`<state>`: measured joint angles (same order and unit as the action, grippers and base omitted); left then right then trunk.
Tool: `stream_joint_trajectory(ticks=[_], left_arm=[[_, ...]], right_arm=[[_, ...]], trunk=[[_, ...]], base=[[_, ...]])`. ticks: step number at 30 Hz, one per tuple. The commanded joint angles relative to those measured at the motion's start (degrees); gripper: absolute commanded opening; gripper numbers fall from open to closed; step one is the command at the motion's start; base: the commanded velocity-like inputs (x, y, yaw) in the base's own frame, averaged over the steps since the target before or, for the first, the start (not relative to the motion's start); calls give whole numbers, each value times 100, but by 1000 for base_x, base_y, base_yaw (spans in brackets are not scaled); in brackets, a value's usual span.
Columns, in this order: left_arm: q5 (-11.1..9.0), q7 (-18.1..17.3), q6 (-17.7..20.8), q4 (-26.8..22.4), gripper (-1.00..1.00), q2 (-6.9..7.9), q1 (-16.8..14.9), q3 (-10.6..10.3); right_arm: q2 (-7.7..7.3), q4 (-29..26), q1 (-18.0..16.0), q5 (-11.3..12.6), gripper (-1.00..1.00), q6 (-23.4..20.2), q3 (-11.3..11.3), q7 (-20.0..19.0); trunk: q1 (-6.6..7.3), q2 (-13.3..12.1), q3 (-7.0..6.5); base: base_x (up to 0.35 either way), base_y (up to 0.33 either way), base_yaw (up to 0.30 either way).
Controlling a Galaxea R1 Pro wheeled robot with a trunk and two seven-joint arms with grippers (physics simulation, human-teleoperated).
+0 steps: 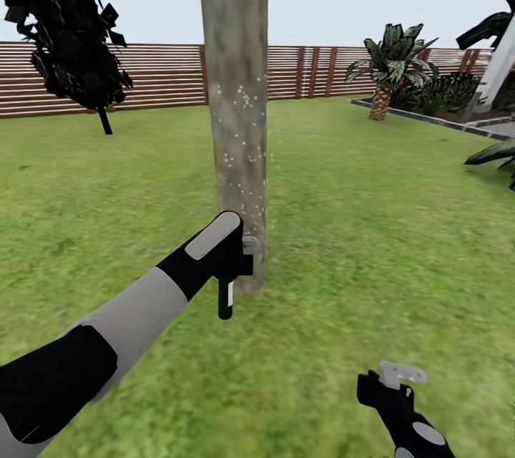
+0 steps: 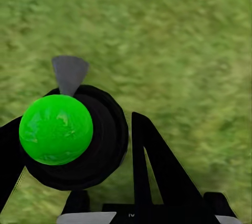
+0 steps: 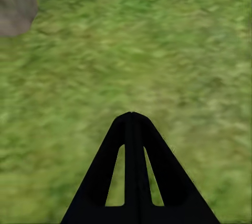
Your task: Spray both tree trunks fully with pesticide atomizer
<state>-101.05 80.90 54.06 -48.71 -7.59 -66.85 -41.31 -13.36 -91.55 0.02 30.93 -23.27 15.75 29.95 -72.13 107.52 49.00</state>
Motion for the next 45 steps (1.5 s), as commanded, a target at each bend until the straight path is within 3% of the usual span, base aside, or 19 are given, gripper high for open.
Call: stream_joint_trajectory(ticks=[1, 45], left_arm=[[-46, 69, 60, -5, -100, 4, -6, -9], [-46, 75, -46, -7, -100, 4, -4, -11]], right_arm=[[-6, -12, -3, 36, -100, -18, 9, 46], [-19, -12, 95, 36, -100, 24, 7, 29]], trunk=[[0, 2, 4], [0, 2, 4]], base=[[0, 335, -222], [0, 336, -160]])
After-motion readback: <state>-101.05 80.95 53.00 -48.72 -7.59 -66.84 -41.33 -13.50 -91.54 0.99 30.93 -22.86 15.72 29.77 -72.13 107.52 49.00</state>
